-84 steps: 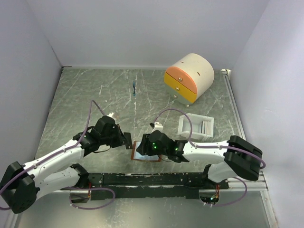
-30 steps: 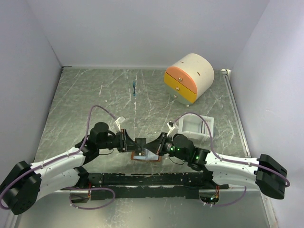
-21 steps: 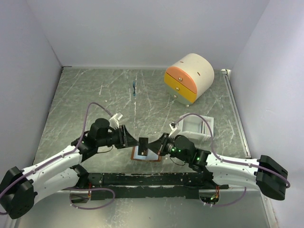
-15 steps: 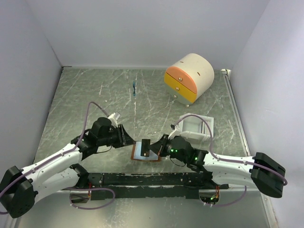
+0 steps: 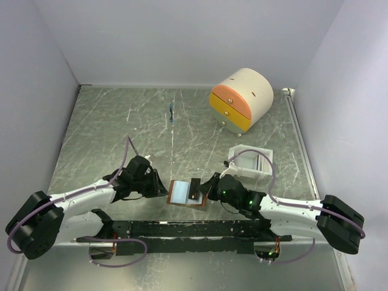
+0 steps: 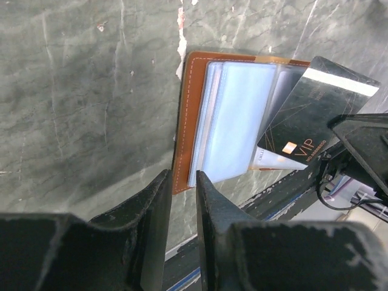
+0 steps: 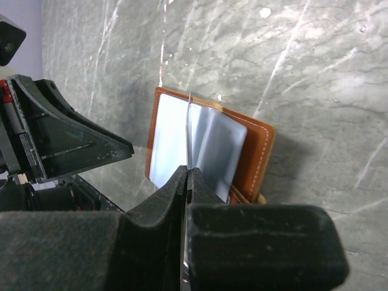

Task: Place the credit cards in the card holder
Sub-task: Adjust the credit card, then insert the credit card into the card holder.

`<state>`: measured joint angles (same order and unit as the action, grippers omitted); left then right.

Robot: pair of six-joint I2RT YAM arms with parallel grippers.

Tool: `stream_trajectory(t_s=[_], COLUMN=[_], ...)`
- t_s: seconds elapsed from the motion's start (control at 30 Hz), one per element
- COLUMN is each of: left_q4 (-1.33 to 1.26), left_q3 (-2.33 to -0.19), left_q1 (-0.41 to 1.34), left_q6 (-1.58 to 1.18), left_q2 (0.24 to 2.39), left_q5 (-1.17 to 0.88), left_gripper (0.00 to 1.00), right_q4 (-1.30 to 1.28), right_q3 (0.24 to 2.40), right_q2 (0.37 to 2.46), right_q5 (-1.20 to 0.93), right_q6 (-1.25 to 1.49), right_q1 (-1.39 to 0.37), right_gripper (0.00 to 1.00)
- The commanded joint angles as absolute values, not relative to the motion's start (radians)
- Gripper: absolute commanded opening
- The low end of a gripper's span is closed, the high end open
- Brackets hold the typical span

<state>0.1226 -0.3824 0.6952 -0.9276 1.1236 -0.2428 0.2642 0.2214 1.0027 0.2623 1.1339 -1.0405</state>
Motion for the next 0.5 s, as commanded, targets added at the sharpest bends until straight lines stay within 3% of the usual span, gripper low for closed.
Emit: stream_trajectory(t_s=[0.0,0.47], left_q4=[0.019,-0.087], left_q3=[-0.362,-0.307], left_q1=[0.695,0.7], left_q6=[-0.927,-0.966], left_q2=[1.14,1.19], left_q5=[-0.272,-0.33], left_gripper=[0.32,0.26], right_q4=[0.284,0.364], right_q3=[0.194,0.157], right_q2=[0.997,0.987], right_q5=[0.279,0.243], right_q6=[1.163,1.196], right_q1=[-1.024,-1.001], right_gripper=[0.0,0.0])
